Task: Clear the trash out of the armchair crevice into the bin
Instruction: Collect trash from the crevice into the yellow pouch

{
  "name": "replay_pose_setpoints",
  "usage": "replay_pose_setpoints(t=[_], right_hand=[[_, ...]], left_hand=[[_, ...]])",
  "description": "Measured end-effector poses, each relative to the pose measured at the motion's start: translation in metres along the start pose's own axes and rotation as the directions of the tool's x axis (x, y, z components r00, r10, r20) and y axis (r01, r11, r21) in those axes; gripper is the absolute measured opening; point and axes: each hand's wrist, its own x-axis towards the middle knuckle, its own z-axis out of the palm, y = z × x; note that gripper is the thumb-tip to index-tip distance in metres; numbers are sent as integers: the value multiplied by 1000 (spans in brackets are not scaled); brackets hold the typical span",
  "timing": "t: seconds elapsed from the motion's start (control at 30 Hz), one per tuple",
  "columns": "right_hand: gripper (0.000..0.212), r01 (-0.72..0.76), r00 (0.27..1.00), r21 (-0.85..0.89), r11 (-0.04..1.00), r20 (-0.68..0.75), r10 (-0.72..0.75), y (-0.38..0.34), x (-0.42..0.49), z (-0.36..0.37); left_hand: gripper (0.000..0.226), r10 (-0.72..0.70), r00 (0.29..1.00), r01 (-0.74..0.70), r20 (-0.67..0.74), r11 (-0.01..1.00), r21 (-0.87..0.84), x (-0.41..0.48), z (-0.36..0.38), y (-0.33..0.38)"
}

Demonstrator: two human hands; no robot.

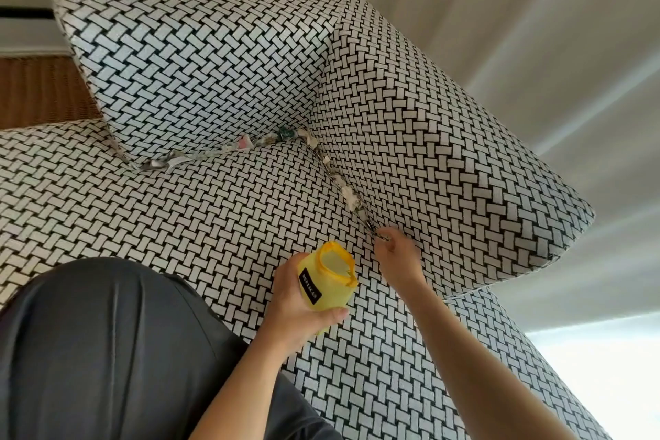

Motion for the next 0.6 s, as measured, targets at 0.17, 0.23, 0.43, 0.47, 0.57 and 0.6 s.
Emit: replay_pose_setpoints(t=[0.17, 0.23, 0.43, 0.47, 0.57, 0.6], right_hand=[[31, -93, 995, -185, 978, -41, 87, 3, 25, 21], [32, -122, 991, -280, 952, -86, 102, -1, 28, 28], [31, -140, 989, -431, 892, -109, 102, -9, 37, 35], [31, -125, 991, -434, 892, -98, 91, -10, 40, 35], [28, -85, 996, -544, 835, -37, 77, -13, 45, 35], [27, -76, 997, -586, 807, -19, 80, -15, 45, 34]], left_hand=[[83, -9, 1000, 9, 17, 1000, -3, 0, -1, 1], [82, -15, 1000, 16, 27, 1000, -8, 0, -1, 2], [79, -15, 999, 16, 46, 1000, -16, -1, -2, 5], [78, -27, 998, 29, 53, 999, -24, -2, -2, 7], [77, -54, 996, 56, 66, 998, -32, -3, -3, 10], [77, -58, 996, 61, 65, 998, -33, -3, -3, 11]])
